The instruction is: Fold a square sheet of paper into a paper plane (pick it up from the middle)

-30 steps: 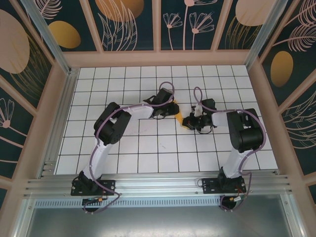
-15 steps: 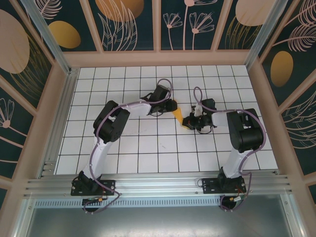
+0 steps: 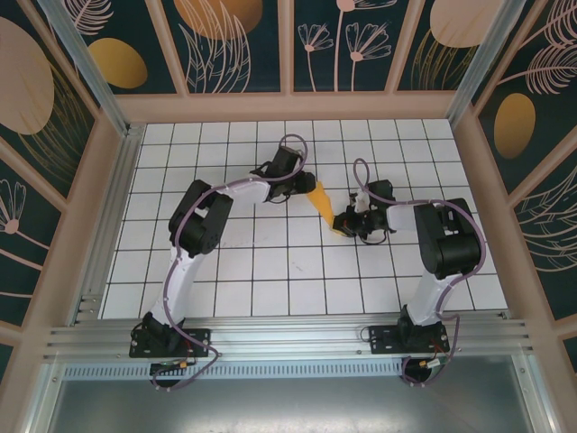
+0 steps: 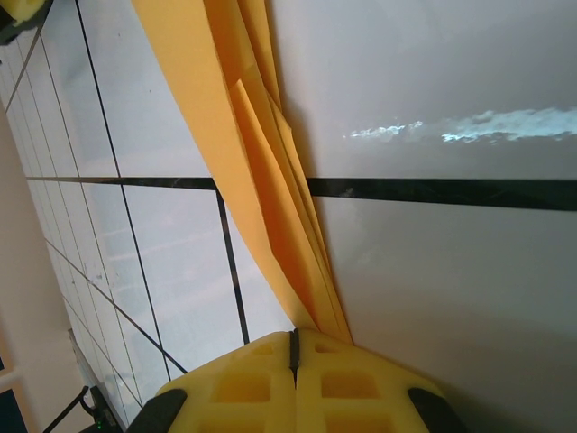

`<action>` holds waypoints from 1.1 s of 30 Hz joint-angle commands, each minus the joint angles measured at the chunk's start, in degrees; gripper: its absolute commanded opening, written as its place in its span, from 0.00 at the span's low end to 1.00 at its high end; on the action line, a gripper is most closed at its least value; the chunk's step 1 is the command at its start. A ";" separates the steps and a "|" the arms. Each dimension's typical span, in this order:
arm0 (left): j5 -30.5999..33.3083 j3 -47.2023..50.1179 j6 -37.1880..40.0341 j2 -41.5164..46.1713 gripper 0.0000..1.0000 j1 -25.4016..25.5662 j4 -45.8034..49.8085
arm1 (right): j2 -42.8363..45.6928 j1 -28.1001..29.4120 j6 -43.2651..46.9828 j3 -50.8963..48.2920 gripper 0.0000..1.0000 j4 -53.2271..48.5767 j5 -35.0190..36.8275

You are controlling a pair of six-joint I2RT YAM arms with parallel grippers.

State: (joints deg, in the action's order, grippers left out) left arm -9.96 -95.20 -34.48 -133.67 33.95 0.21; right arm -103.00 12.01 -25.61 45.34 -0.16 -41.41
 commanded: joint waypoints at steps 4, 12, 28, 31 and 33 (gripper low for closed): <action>3.23 -1.99 3.28 6.29 0.43 -1.79 1.58 | 0.55 0.18 1.43 1.97 0.00 -6.95 6.73; -2.53 7.40 -0.41 14.03 0.43 -1.74 -6.26 | 7.43 0.94 1.78 5.20 0.12 -6.24 2.21; -4.66 21.26 -5.25 20.54 0.43 -1.78 -14.48 | -1.06 0.20 7.22 15.49 0.27 -9.95 13.52; -5.45 22.16 -5.31 20.87 0.43 -1.79 -14.50 | -2.58 0.48 7.79 16.78 0.28 -10.09 12.65; -5.78 22.89 -5.66 21.03 0.43 -1.74 -14.78 | -2.61 0.59 8.03 16.49 0.31 -9.61 12.20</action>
State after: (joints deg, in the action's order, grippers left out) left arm -14.41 -73.52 -39.29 -115.04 32.18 -12.23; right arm -105.38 12.38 -19.35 59.77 -9.34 -28.12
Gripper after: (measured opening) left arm 0.433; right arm 0.303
